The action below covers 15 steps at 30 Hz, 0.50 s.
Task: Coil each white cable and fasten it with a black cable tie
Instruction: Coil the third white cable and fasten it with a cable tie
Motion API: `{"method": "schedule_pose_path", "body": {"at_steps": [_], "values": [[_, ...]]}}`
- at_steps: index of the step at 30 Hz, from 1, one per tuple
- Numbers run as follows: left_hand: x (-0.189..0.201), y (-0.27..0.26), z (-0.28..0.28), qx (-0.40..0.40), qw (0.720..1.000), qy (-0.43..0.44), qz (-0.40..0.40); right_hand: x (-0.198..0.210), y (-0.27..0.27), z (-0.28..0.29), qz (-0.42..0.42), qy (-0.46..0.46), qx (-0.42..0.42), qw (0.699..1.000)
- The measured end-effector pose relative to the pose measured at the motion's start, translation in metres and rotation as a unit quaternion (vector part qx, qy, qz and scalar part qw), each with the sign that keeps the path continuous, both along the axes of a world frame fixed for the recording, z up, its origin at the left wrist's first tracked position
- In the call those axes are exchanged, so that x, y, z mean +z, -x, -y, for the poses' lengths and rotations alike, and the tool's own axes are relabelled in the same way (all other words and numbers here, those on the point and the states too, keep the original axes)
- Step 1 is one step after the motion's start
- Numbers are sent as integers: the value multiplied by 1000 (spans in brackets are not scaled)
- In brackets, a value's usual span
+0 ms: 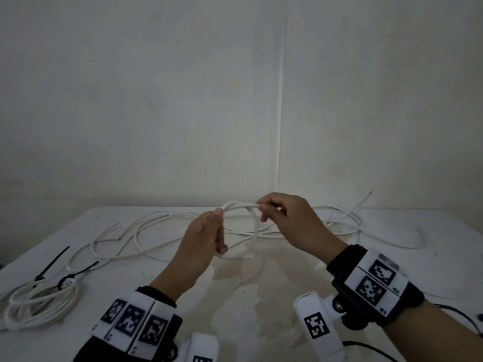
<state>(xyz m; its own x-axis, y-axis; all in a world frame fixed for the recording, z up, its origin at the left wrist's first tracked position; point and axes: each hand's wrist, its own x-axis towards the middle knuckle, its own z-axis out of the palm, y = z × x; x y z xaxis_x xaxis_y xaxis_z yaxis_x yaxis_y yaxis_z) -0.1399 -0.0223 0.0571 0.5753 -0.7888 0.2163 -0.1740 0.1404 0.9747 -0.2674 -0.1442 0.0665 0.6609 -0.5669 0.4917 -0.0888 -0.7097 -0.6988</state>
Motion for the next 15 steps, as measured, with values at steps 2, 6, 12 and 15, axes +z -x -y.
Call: {"method": "schedule_pose_path", "body": {"at_steps": [2,6,12,15], "values": [[4,-14,-3,31,997,30,-61,-3,4,9,9,24,-28,999],[13,-48,-16,86,984,86,-131,-12,20,31,-28,76,-125,989],[11,-70,-31,114,982,89,-123,-11,20,48,-119,238,-221,938],[8,-64,-27,111,987,74,-93,-24,1,38,-169,395,-185,884]]}}
